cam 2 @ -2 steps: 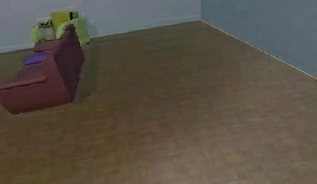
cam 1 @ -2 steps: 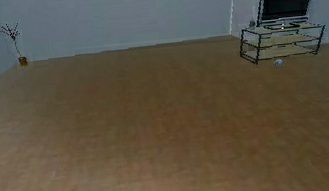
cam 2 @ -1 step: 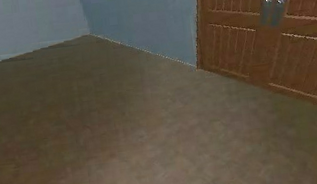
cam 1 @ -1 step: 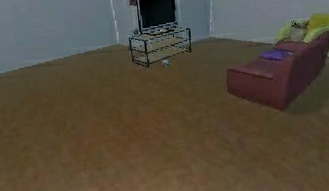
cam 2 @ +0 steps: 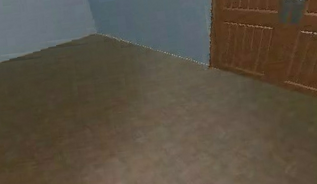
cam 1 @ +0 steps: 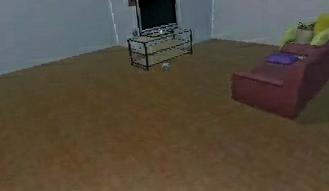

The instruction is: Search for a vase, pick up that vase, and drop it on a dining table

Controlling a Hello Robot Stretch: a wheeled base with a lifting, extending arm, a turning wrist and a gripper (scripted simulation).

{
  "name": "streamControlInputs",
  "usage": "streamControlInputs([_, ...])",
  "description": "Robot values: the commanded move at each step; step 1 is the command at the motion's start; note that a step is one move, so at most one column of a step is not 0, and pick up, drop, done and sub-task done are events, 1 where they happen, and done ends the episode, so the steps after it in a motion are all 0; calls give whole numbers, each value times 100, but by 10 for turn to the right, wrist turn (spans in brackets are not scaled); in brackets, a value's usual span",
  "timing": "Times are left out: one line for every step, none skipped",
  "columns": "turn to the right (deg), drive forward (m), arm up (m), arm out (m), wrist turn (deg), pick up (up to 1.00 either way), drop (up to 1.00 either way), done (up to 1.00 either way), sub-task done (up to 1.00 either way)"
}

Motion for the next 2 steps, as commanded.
streamControlInputs([450, 0, 0, 0, 0, 0, 0, 0, 0])
streamControlInputs([420, 0, 0, 0, 0, 0, 0, 0, 0])
